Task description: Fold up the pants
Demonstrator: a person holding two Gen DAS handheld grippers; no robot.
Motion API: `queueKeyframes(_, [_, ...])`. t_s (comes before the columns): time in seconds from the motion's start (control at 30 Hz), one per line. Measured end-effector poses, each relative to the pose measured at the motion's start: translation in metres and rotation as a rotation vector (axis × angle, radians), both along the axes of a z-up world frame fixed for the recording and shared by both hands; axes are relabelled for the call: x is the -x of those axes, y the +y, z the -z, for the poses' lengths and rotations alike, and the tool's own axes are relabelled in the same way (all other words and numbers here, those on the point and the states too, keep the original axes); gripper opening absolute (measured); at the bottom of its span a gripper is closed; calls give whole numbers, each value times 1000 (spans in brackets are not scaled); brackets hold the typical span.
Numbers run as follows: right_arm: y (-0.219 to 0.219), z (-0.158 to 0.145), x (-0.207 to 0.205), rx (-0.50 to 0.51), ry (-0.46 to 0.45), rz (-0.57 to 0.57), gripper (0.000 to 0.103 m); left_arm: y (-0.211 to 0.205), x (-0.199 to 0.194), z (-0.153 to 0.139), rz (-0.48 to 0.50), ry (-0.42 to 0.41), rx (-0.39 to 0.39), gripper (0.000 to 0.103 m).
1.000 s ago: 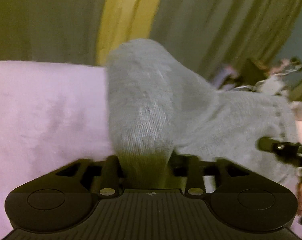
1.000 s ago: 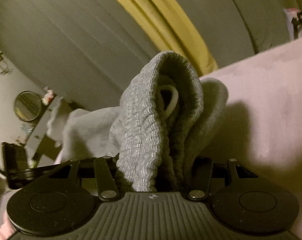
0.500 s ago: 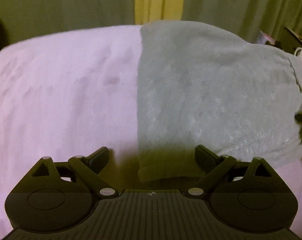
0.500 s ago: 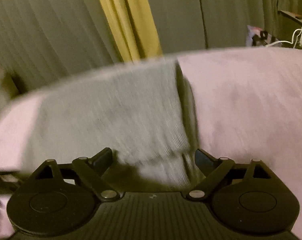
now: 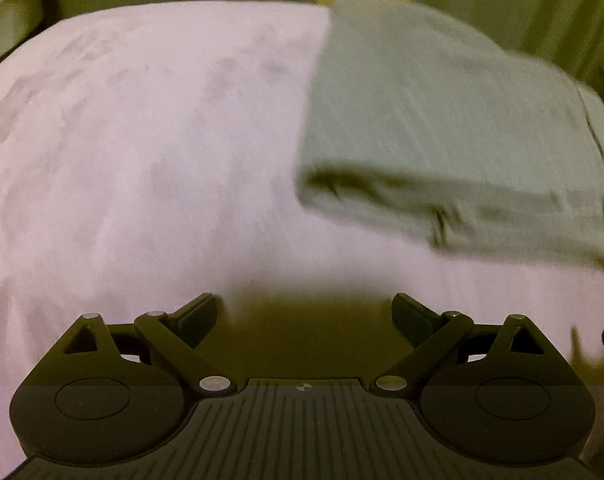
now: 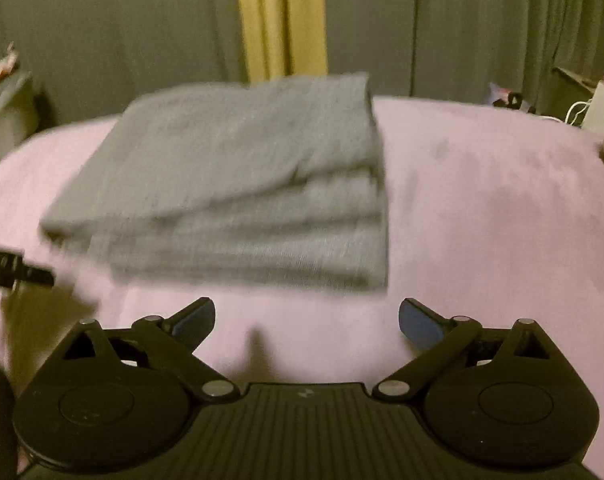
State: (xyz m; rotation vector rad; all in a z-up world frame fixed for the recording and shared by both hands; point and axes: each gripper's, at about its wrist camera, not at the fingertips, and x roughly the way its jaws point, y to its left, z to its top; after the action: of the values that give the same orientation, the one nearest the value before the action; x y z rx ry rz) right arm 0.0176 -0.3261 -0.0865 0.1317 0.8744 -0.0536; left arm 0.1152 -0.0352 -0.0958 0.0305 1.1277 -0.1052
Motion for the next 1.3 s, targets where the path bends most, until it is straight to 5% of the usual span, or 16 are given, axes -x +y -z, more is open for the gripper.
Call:
queueKeyframes(0.23, [30,10,37,-37,160,107,98,-48,52,5,154,-28,-178,98])
queueKeyframes(0.43, [51,-27,51,-16,85,86,98,-41,59,-28,72,-51,-115,98])
queueKeyframes(0.8, [68,-77,19,58,98,113,99,-43,67,-91,53,-167,-70,100])
queueKeyframes(1.3, [66,-82,1,45,95,124,99,-63,58,-91,95,-183,-122,100])
